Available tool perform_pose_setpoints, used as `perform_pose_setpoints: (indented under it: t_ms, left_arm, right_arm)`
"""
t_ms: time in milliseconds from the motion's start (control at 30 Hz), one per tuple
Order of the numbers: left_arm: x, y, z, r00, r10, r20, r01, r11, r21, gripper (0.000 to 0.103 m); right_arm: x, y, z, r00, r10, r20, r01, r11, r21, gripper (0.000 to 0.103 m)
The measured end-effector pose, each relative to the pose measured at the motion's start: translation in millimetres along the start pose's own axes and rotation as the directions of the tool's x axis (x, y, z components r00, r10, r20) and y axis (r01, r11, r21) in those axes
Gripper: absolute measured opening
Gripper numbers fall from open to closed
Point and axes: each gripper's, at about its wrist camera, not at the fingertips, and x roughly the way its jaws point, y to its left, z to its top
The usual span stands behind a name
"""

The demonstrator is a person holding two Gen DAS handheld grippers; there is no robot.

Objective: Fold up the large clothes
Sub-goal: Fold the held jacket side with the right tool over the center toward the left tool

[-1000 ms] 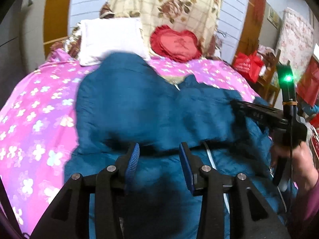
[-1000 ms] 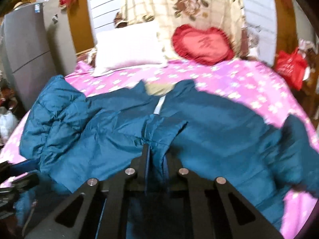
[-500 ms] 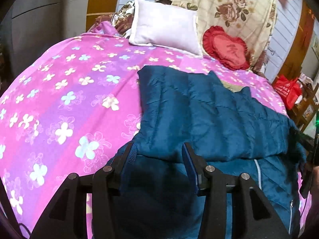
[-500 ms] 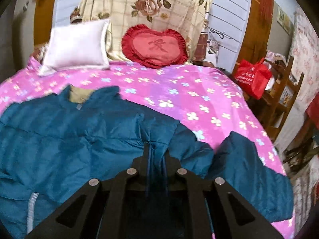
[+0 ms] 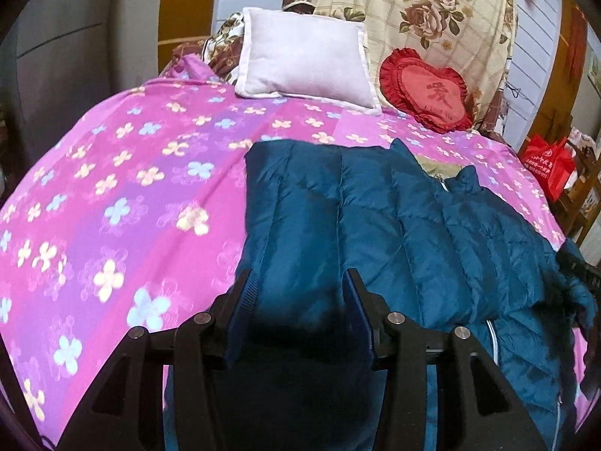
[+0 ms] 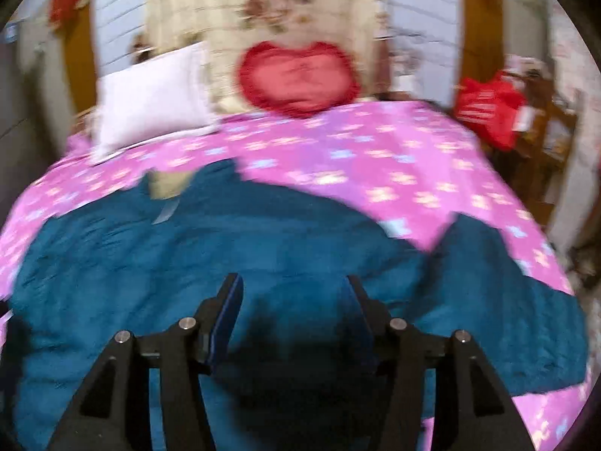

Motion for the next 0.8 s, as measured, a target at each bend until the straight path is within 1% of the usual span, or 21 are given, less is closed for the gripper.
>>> perform_pose_setpoints:
  t_ms: [33,67,167,200,267,333,467,533,600,667,733,800]
  left_arm:
    - [4.8,-2.1,0.7,1.000,0.014,-0.002,-0.014,1.000,0.010,0.029]
    - [9.8,-2.8,0.6,1.000,0.026,-0.009,-0.026,0.999,0.018,0.029]
    - [24.2,-1.4,-3.2,0.997,0.067,-0.030,-0.066,0.997,0.040,0.029]
    - [27.8,-0.2,-4.0,0.996,0.077,-0.037,-0.076,0.996,0.042,0.029]
    - [32.8,2.9,-4.8,0.996,0.069,-0.057,-0.068,0.997,0.027,0.033]
    - [33.8,3.8,-5.0,0.996,0.071,-0.057,-0.069,0.997,0.021,0.035]
    - [34.0,2.1,-6.4,0.995,0.081,-0.055,-0.080,0.996,0.027,0.036]
    - [34.1,1.8,-6.9,0.995,0.086,-0.058,-0.084,0.996,0.027,0.036]
    - [33.9,1.4,-7.3,0.994,0.089,-0.058,-0.087,0.996,0.027,0.036]
    - [33.6,1.4,-7.0,0.994,0.091,-0.058,-0.089,0.996,0.028,0.036]
    - [33.9,1.4,-6.8,0.994,0.089,-0.058,-0.088,0.996,0.028,0.036]
    - [33.8,1.2,-7.3,0.994,0.093,-0.057,-0.091,0.995,0.032,0.036]
  right_arm:
    - [6.3,10.6,-1.6,0.999,0.034,-0.029,-0.034,0.999,-0.034,0.057]
    - [11.4,17.8,-2.9,0.998,0.041,-0.044,-0.043,0.998,-0.056,0.057]
    - [43.7,41.7,-8.0,0.996,0.013,-0.087,-0.025,0.991,-0.133,0.057]
    - [53.0,44.1,-8.2,0.995,0.004,-0.095,-0.017,0.990,-0.138,0.057]
    - [77.5,43.8,-11.7,0.992,-0.015,-0.122,-0.001,0.992,-0.127,0.057]
    - [88.6,42.9,-14.6,0.993,-0.009,-0.115,-0.003,0.995,-0.104,0.058]
    - [88.8,45.1,-16.6,0.993,-0.025,-0.113,0.012,0.993,-0.113,0.058]
    - [83.8,43.2,-16.8,0.992,-0.019,-0.123,0.007,0.995,-0.098,0.058]
    - [70.0,38.3,-16.5,0.991,0.015,-0.131,-0.022,0.998,-0.051,0.058]
    - [56.3,34.8,-17.3,0.993,0.045,-0.112,-0.049,0.998,-0.034,0.059]
    - [42.0,34.9,-20.1,0.996,0.035,-0.087,-0.040,0.998,-0.055,0.059]
    - [35.6,33.3,-22.9,0.997,0.001,-0.074,-0.007,0.997,-0.081,0.060]
